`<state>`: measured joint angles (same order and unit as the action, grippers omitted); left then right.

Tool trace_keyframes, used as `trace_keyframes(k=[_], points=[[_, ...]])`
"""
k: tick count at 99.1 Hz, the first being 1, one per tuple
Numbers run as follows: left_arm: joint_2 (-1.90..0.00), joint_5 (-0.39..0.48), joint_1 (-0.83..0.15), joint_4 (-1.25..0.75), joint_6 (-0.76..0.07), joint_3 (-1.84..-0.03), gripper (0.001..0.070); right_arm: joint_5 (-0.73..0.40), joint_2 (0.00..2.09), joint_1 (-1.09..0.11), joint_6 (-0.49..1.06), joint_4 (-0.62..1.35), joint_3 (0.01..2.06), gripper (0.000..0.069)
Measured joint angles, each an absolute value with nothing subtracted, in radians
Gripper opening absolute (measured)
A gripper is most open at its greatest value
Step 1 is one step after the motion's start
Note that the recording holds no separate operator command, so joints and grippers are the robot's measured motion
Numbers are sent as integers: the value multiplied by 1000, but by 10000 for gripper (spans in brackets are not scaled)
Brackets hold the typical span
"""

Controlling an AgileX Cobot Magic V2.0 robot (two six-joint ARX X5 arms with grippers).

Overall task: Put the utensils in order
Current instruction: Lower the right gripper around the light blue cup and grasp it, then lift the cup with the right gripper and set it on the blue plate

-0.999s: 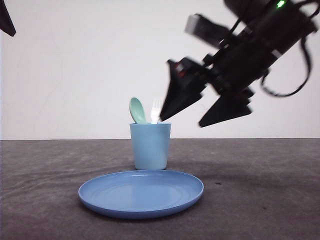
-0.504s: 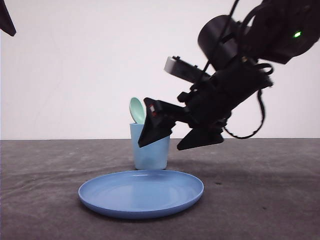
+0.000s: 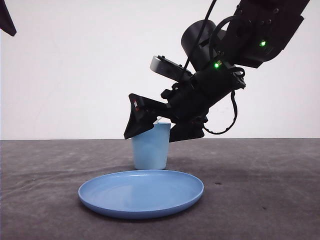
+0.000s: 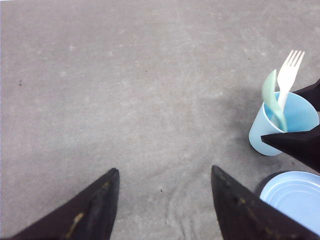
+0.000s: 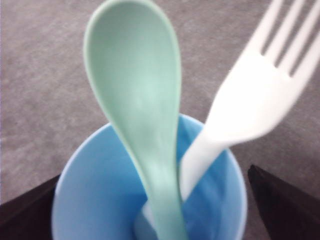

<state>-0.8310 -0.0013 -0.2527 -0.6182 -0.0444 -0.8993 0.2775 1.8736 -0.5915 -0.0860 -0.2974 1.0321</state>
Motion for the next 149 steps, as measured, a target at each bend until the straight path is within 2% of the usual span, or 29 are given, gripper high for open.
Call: trace_keyframes(k=[14,21,45,74,93,127,149], points=[[-831,-1,-253,-617,-44,-899,351,280,1874,-593,-86,-300,1032,517],[-831,-1,-253,-612,-44,-899,351,280,1874,-593,-86,-301,1033,482],[-831,-1,-253,-610,-44,-899,351,285,1849,-593,-86,-249,1034,479],[-831,-2,-253,-611,-44,-899,351,283,1597,-629,-80,-61,1036,478],[-831,-2,-253,-611,-43,-899,351,177,1494,-708,-72,98,1033,478],[-831,-2,-253,-611,-42,-899,351,53,1381,-885,-56,68,848,478],[-831,-2,-253,-612,-43,-899,351,22,1383,-916,-83,-82,741,478]])
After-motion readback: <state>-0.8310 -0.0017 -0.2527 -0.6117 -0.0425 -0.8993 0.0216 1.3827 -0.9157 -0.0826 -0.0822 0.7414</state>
